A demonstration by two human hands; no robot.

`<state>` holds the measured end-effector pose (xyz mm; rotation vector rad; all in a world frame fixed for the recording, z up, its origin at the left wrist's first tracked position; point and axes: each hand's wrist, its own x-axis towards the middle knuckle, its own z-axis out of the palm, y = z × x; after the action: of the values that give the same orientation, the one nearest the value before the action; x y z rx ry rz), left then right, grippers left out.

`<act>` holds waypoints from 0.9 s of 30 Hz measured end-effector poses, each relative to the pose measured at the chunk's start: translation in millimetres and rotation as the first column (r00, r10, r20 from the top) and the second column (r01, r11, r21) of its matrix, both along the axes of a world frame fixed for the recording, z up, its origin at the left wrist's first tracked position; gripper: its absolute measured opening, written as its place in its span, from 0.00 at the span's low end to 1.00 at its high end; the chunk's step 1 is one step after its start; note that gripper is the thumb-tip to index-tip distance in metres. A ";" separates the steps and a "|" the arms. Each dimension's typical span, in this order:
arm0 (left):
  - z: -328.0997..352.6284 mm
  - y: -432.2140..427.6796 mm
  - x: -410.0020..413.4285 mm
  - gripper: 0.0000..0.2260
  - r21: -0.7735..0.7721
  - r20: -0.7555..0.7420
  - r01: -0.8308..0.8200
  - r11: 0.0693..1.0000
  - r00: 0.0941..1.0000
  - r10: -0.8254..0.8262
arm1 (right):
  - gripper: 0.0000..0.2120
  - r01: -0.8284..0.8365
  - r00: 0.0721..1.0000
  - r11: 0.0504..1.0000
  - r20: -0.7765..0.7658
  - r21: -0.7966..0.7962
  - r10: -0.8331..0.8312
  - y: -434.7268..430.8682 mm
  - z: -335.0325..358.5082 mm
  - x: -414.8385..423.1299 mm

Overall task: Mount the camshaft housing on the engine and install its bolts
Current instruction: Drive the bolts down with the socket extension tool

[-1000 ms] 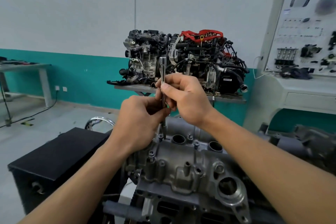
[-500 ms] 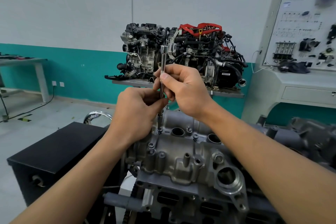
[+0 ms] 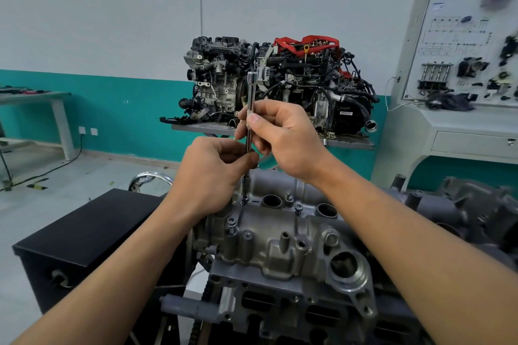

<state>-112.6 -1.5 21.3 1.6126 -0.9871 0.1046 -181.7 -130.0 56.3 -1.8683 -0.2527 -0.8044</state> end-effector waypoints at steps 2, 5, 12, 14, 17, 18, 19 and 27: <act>-0.3 -0.6 0.4 0.06 0.012 0.006 -0.002 1.000 1.000 0.001 | 0.08 -0.001 1.000 1.000 0.003 0.000 0.001 -0.9 0.3 -0.7; -0.3 -1.5 0.6 0.04 0.027 0.002 0.007 1.000 1.000 -0.007 | 0.07 0.002 1.000 1.000 0.012 0.002 -0.002 -2.0 0.6 -1.8; -0.2 -1.3 0.7 0.07 0.091 0.045 0.025 0.996 0.999 -0.029 | 0.08 0.005 1.000 1.000 0.002 -0.007 -0.005 -0.4 -0.3 -2.1; -0.3 -1.8 -0.4 0.07 0.103 0.075 0.008 0.995 0.997 -0.016 | 0.08 0.013 1.000 1.000 -0.002 -0.004 -0.013 -0.4 -0.5 -2.5; -1.3 -1.8 -2.1 0.04 0.054 0.122 -0.078 0.995 0.990 0.071 | 0.05 0.078 0.997 0.997 0.020 -0.012 -0.078 -1.6 -0.2 -3.2; -1.1 -1.1 -2.5 0.03 0.026 0.116 -0.108 0.994 0.988 0.105 | 0.03 0.103 0.994 0.995 0.037 -0.006 -0.103 -2.2 0.3 -3.6; -1.1 -0.3 -2.9 0.03 0.002 0.103 -0.127 0.992 0.987 0.126 | 0.03 0.124 0.991 0.992 0.057 0.013 -0.124 -2.9 0.5 -4.0; -2.0 -0.7 -1.6 0.02 0.028 0.131 -0.097 0.995 0.987 0.093 | 0.04 0.079 0.996 0.997 0.039 0.020 -0.080 0.3 -0.2 -5.1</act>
<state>-114.2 -2.3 19.3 1.7017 -1.0158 0.2621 -186.8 -129.7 56.1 -1.8560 -0.1960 -0.8957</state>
